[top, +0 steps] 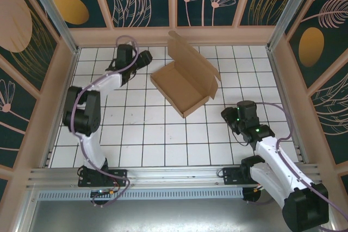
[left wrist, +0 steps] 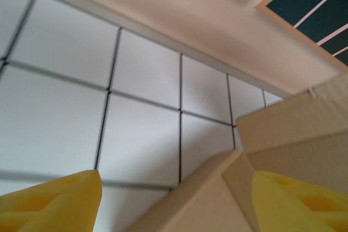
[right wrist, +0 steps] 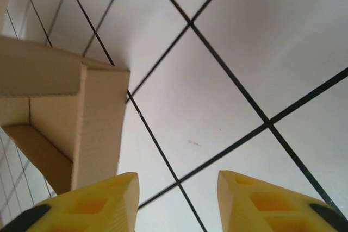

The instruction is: Fold the paper box

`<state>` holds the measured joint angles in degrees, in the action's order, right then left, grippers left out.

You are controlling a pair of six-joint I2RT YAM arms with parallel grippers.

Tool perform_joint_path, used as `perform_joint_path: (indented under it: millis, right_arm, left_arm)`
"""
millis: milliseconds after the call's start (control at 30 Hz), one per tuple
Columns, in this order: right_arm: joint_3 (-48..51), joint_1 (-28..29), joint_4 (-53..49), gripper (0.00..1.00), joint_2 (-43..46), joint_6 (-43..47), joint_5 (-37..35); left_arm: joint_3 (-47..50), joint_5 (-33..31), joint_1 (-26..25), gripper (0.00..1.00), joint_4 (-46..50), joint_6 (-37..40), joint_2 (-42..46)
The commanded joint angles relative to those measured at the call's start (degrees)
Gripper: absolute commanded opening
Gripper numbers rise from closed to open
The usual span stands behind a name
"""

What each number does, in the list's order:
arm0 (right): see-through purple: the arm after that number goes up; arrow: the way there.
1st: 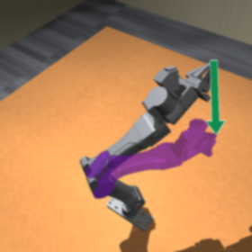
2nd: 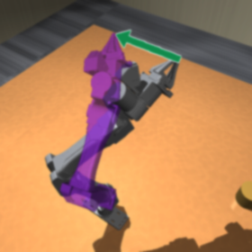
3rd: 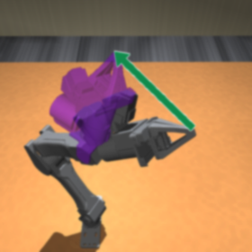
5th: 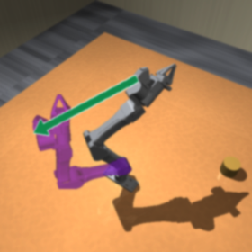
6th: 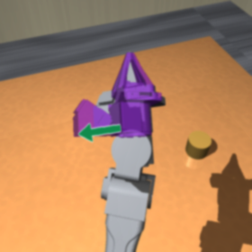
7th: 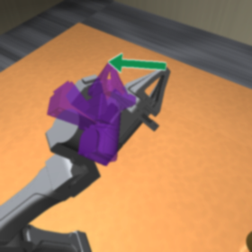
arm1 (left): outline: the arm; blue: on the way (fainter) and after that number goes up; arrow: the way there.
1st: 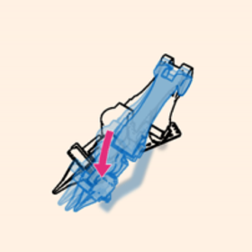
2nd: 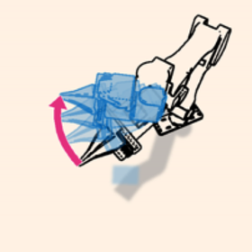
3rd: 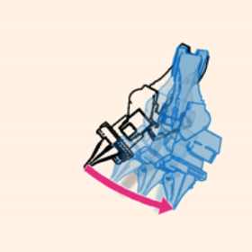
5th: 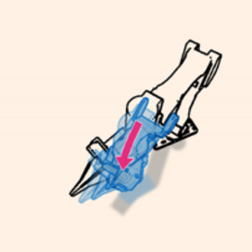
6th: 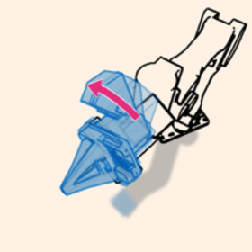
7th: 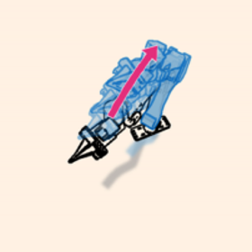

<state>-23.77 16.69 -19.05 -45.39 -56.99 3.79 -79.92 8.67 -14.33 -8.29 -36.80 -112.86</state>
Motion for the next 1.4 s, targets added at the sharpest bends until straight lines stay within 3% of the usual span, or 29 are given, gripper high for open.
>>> perform_joint_path:
  millis: [0,100,300,367,567,900,1367]
  right_arm:
    - [2.5,-0.4,7.0,0.32,-0.5,-3.7,6.0]
    - [4.0,-0.4,10.3,0.26,-1.3,-3.2,8.6]
    - [5.7,-0.4,16.3,0.22,-4.9,-2.9,9.3]
    - [5.5,-0.4,19.4,0.22,-7.4,-3.0,10.2]
    - [1.9,-0.6,27.4,0.22,-19.2,-2.9,11.1]
    - [-3.8,-1.3,38.0,0.22,-38.1,-3.3,13.8]
    - [-11.9,-1.5,40.1,0.25,-52.6,1.8,17.5]
  left_arm:
    - [-5.9,7.9,-0.4,0.69,5.6,3.1,-6.6]
    - [-9.8,10.2,-0.4,0.66,5.9,3.1,-10.9]
    - [-15.2,12.5,-0.4,0.63,5.7,3.0,-17.1]
    - [-15.5,11.8,-0.4,0.64,5.3,3.5,-17.5]
    - [-19.6,17.4,-0.4,0.63,7.6,3.0,-22.1]
    - [-7.1,19.5,-1.4,0.59,5.0,4.7,-15.8]
    - [15.7,15.3,-1.7,0.54,-2.6,1.7,0.7]
